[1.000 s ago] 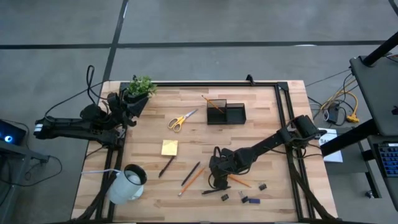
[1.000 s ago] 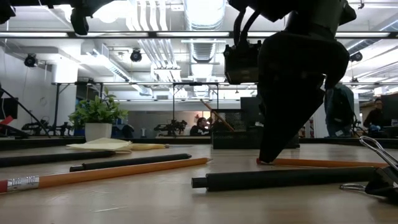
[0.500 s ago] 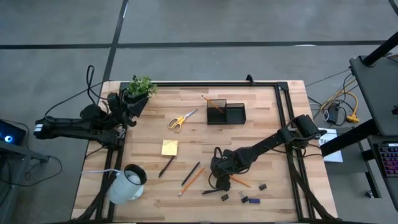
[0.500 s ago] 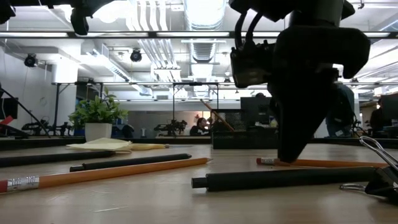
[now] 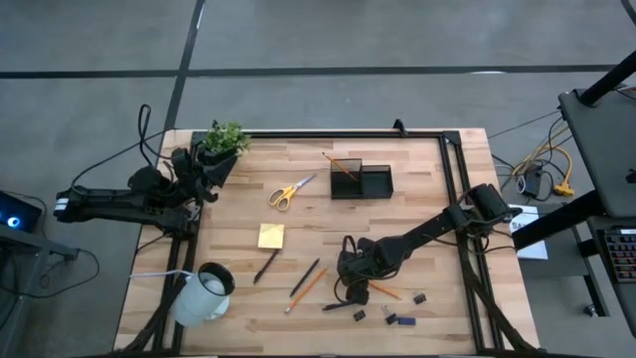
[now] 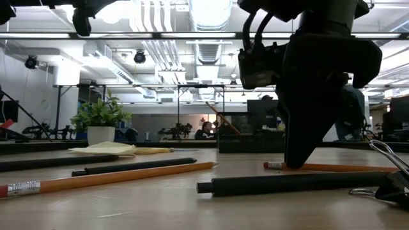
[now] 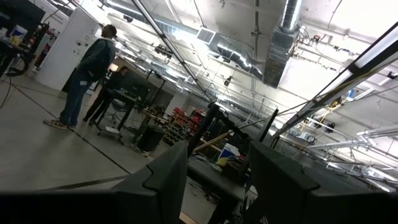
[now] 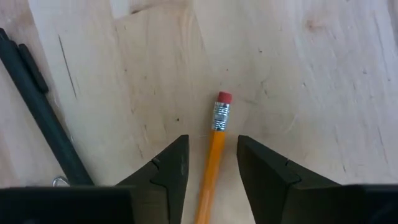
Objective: Pick and place office supplies into organizer
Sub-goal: Put the right pencil into the desk organizer
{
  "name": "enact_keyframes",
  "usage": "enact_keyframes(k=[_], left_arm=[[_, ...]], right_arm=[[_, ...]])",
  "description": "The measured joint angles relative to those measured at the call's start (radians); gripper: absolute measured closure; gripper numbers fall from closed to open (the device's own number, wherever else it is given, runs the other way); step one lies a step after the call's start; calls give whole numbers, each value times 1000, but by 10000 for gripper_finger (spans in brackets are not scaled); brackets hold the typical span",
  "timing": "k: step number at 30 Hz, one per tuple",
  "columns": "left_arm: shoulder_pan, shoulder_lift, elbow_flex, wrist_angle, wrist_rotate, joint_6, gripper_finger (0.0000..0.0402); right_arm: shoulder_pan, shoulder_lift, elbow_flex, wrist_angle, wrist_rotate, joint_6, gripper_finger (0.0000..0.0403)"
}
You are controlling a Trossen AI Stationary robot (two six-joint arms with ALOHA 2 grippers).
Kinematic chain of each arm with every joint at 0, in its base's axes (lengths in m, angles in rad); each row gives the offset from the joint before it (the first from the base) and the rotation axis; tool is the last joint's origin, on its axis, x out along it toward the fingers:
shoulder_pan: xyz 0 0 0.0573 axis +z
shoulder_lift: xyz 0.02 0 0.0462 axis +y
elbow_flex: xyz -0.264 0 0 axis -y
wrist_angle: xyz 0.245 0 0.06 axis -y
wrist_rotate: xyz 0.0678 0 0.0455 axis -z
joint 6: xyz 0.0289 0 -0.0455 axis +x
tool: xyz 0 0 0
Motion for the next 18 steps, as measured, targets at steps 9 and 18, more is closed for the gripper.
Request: enact_keyframes(k=[9,18], left_arm=[[0,0,0,0,0,0,244],[0,0,0,0,0,0,244]], right_arm=[[0,1,-3,-4,25,-14,331],[-1,1,-5,-4,28,-28,376]])
